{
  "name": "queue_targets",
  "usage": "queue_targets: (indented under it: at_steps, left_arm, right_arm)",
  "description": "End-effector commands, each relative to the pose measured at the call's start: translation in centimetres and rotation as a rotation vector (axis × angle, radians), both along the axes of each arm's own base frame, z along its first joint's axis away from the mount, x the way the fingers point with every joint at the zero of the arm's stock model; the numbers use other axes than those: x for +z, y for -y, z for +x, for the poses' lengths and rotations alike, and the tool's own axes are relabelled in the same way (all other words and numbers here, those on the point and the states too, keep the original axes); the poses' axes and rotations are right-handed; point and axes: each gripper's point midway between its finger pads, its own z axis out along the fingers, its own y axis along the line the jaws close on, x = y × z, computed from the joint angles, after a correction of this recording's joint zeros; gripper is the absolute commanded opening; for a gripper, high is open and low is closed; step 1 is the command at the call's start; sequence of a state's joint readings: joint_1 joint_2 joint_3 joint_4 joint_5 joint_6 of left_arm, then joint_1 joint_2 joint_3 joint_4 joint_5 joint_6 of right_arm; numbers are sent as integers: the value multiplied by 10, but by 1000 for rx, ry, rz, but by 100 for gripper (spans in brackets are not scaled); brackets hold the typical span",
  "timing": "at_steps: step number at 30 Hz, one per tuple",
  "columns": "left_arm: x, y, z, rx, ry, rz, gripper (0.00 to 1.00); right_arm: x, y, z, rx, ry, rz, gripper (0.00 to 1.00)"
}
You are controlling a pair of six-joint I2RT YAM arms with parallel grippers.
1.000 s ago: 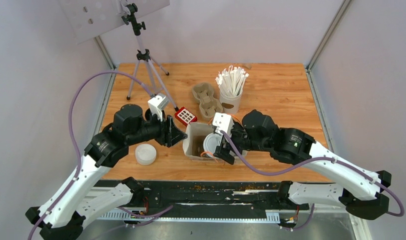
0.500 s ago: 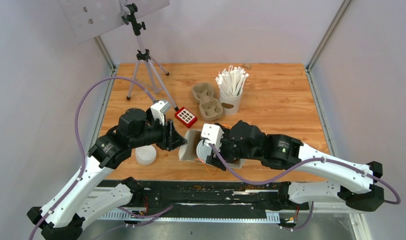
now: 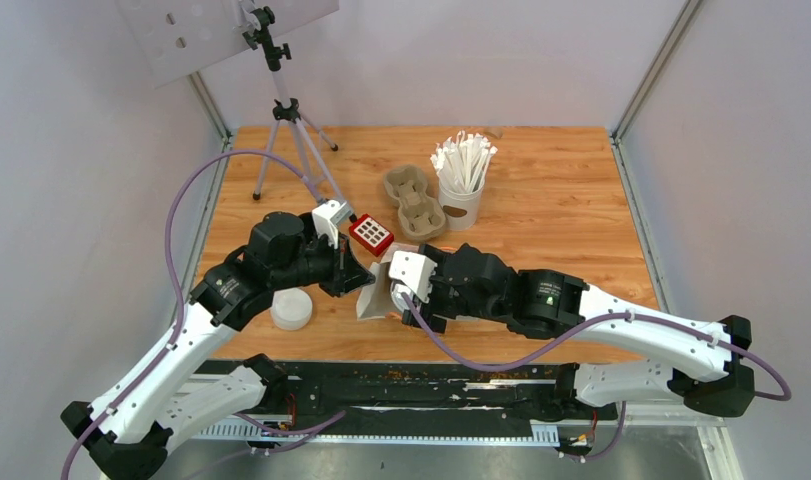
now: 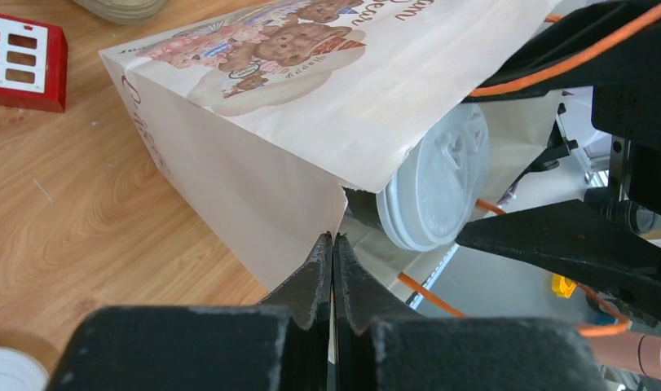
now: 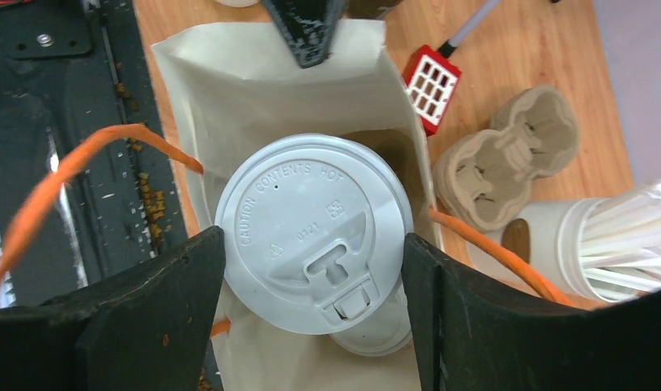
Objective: Pack the takeout coffee
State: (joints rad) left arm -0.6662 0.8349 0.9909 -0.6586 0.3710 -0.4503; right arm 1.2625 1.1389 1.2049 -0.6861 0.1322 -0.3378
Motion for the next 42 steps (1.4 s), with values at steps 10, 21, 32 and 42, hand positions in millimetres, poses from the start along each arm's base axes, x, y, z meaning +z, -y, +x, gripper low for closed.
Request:
queue_targets:
  at_steps: [10,21,32,42]
  left_arm:
    - [14,6,2,-35,67,-45,2]
    - [8,1,9,37,37,-29,8]
    - [20,-3,10,55,109,-69,9]
    - [8,-13,-6,40,58,-26,37]
  right_arm:
    - [19,-7,23,28,207,0,73]
    - [-13,-27,22,124,254,-87,73]
    - [-34,-23,27,99,339,-43,73]
    - [-45,-32,34,90,370,-73,73]
